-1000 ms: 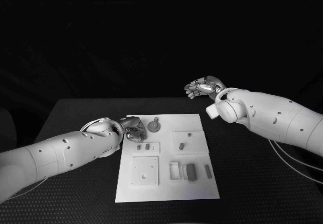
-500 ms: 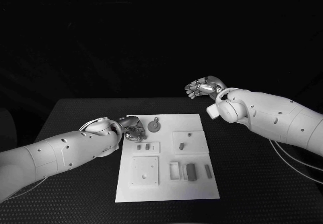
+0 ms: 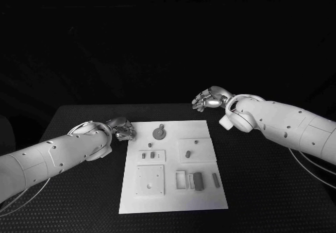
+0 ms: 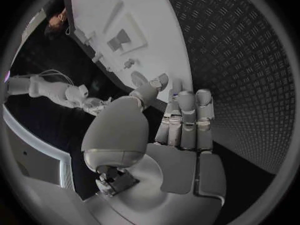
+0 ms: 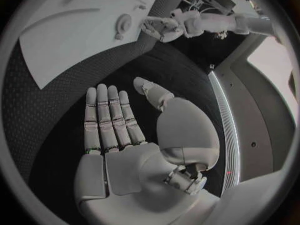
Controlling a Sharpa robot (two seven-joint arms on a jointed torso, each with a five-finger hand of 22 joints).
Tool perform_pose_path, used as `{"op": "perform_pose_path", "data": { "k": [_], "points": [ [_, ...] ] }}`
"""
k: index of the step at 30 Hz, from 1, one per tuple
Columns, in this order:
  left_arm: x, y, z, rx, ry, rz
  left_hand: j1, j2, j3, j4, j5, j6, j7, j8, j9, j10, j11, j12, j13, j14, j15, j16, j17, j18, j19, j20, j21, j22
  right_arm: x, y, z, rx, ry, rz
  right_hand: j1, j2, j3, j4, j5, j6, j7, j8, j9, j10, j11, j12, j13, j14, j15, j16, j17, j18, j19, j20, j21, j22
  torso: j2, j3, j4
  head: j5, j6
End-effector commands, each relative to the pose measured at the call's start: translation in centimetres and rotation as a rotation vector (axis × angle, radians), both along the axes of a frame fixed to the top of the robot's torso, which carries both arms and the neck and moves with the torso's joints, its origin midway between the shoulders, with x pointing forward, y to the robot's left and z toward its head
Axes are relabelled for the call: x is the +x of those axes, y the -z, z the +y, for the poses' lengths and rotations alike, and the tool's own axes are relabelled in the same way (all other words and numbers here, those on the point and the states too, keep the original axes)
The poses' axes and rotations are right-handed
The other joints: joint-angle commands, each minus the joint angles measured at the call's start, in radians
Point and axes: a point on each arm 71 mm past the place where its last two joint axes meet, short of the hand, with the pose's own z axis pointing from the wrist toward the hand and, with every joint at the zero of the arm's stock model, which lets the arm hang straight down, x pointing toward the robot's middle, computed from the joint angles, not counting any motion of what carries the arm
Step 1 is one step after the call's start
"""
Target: Assemble the parts on the task board
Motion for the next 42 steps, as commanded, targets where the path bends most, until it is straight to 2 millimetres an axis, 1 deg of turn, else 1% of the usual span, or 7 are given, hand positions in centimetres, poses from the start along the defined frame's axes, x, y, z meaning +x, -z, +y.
{"op": "perform_pose_path", "data": {
  "k": [1,7,13,21,29,33,42],
  "points": [
    [0.3,-0.9,0.6,-0.268,-0.134,0.052,-0.016,-0.001,-0.001,0.009,-0.028,0.002,0.003,0.008,0.0,0.006,-0.008,0.003,0.003,-0.02,-0.003,-0.026,-0.015,0.012,-0.006,-0.036,-0.011,-0.005,-0.5,0.6,0.1,-0.234,-0.118,-0.026,0.017,-0.002,0.014,-0.001,-0.024,0.001,-0.01,0.003,-0.001,0.023,-0.005,0.004,0.005,0.03,-0.014,0.014,0.008,0.017,0.034,-0.011,0.013,0.002,0.001,-0.0017,0.0021,-0.01,0.007],
    [0.4,-2.9,1.8,-0.5,-0.211,0.089,-0.058,-0.006,-0.022,0.022,-0.021,-0.007,0.011,0.017,-0.001,0.019,-0.002,0.008,0.006,-0.064,0.003,-0.14,-0.079,-0.001,-0.039,-0.027,-0.062,-0.023,-1.1,1.2,-0.3,-0.444,-0.165,-0.083,0.037,-0.011,0.041,0.003,-0.061,0.014,-0.012,0.012,0.002,0.081,-0.026,-0.018,0.017,0.121,-0.06,0.054,0.042,0.017,0.135,-0.051,0.051,0.015,-0.001,0.0004,0.004,-0.009,0.011],
    [0.0,-4.3,2.2,-0.678,-0.237,0.127,-0.068,-0.001,-0.025,0.013,0.005,-0.013,0.012,0.027,-0.001,0.007,0.008,0.0,0.003,-0.085,0.018,-0.243,-0.129,-0.015,-0.057,-0.019,-0.113,-0.046,-2.0,1.9,-0.1,-0.567,-0.204,-0.118,0.042,-0.029,0.069,0.017,-0.075,0.021,-0.02,0.017,0.004,0.089,-0.02,-0.072,0.016,0.159,-0.077,0.061,0.056,0.017,0.174,-0.065,0.066,0.022,-0.002,-0.0003,0.0021,-0.012,0.015],
    [-1.0,-5.2,1.8,-0.786,-0.224,0.154,-0.12,-0.007,-0.067,0.001,-0.003,-0.057,0.005,0.025,-0.007,-0.13,0.044,-0.003,-0.039,-0.191,0.097,-0.473,-0.215,-0.023,-0.154,0.053,-0.233,-0.091,-3.8,3.4,0.5,-0.716,-0.265,-0.164,0.034,-0.075,0.113,0.07,-0.122,0.045,-0.028,0.028,0.006,0.149,-0.033,-0.124,0.029,0.241,-0.116,0.087,0.092,0.017,0.258,-0.104,0.109,0.046,-0.002,-0.0014,0.0018,-0.006,0.01],
    [-1.4,-5.3,1.3,-0.818,-0.225,0.163,-0.124,-0.006,-0.078,0.0,-0.004,-0.065,0.009,0.029,-0.008,-0.138,0.048,-0.001,-0.047,-0.182,0.108,-0.523,-0.219,-0.014,-0.156,0.067,-0.25,-0.095,-5.2,4.5,1.5,-0.812,-0.299,-0.209,0.036,-0.108,0.134,0.093,-0.15,0.05,-0.033,0.028,0.005,0.167,-0.036,-0.152,0.034,0.257,-0.121,0.085,0.106,0.017,0.27,-0.111,0.115,0.055,-0.002,-0.0021,0.0013,0.003,0.012],
    [-1.5,-5.3,1.1,-0.808,-0.215,0.161,-0.12,-0.005,-0.081,-0.001,-0.002,-0.07,0.032,0.031,-0.01,-0.132,0.062,0.002,-0.05,-0.167,0.106,-0.538,-0.213,-0.01,-0.148,0.068,-0.253,-0.093,-5.5,4.7,1.9,-0.817,-0.299,-0.24,0.052,-0.156,0.162,0.1,-0.168,0.024,-0.026,0.011,-0.009,0.123,-0.015,-0.204,0.016,0.24,-0.106,0.067,0.109,0.017,0.25,-0.102,0.099,0.055,-0.002,-0.0034,-0.0001,0.004,0.011],
    [-1.4,-5.4,0.9,-0.809,-0.218,0.15,-0.12,-0.005,-0.083,-0.001,-0.001,-0.078,0.045,0.03,-0.013,-0.132,0.07,0.001,-0.053,-0.161,0.106,-0.549,-0.207,-0.008,-0.145,0.068,-0.257,-0.093,-6.0,5.8,3.0,-0.807,-0.327,-0.231,0.057,-0.163,0.168,0.11,-0.193,0.029,-0.023,0.014,-0.014,0.142,-0.019,-0.211,0.014,0.248,-0.109,0.067,0.117,0.017,0.259,-0.104,0.102,0.06,0.0,-0.0036,0.0025,0.005,0.01]
  ]
}}
